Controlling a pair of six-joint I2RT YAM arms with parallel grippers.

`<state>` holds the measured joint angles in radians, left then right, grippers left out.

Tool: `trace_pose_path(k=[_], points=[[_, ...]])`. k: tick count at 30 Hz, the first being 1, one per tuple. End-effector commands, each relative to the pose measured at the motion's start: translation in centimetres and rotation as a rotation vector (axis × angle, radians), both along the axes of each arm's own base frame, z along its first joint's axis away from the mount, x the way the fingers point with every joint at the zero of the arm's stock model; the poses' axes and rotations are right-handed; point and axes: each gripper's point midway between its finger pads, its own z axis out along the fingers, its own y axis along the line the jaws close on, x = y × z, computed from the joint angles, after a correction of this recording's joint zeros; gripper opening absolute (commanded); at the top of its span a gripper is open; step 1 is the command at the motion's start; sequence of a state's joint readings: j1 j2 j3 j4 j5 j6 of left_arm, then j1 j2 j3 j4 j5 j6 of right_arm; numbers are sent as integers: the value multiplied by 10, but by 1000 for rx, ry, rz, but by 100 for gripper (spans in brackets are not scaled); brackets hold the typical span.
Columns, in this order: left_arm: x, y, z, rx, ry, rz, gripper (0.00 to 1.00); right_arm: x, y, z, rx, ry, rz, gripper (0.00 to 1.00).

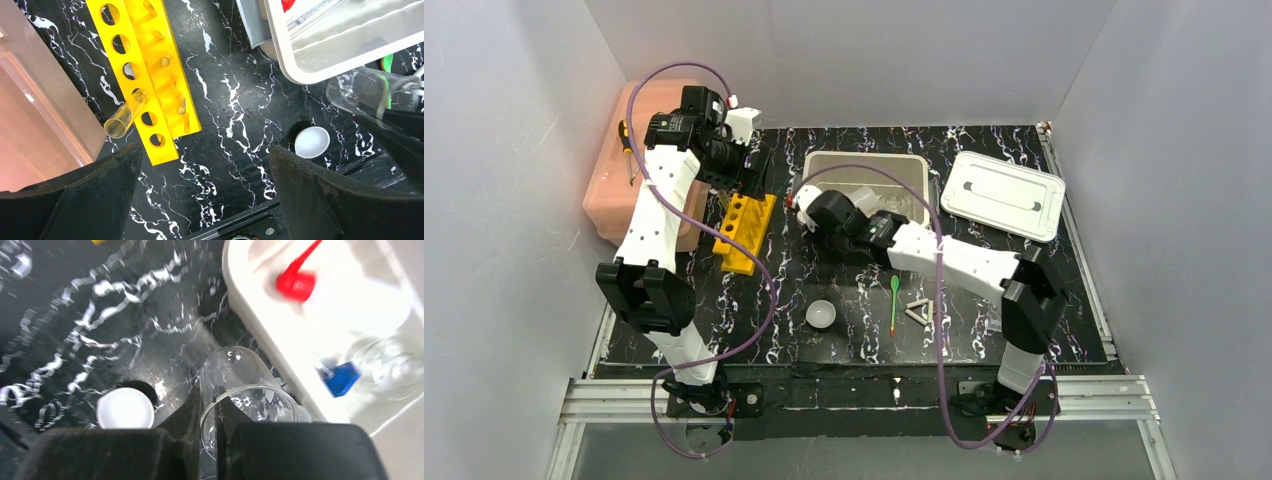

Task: Organize the chemistry lab equipment
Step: Pick up the chemistry item at the center of the board, then place the chemistry item in the storage box.

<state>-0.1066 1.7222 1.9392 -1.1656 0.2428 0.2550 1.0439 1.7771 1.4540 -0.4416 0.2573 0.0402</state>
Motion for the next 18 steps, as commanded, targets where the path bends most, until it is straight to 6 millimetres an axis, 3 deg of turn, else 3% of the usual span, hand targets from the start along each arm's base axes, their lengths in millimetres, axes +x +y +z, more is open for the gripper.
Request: trace_pose_path(k=[1,5,7,10,18], points=[[-10,4,15,0,-38,-2,98,0,10,110,145,-123,79,1],[-10,3,14,-2,-36,-3,98,10,9,154,173,-189,73,1],[-11,4,14,-1,-36,-2,98,22,7,164,172,-205,46,1],[-11,4,14,-1,-37,-3,98,46,0,160,156,-183,-5,1],[-12,6,14,4,-41,-3,98,91,-5,118,189,20,-68,1]])
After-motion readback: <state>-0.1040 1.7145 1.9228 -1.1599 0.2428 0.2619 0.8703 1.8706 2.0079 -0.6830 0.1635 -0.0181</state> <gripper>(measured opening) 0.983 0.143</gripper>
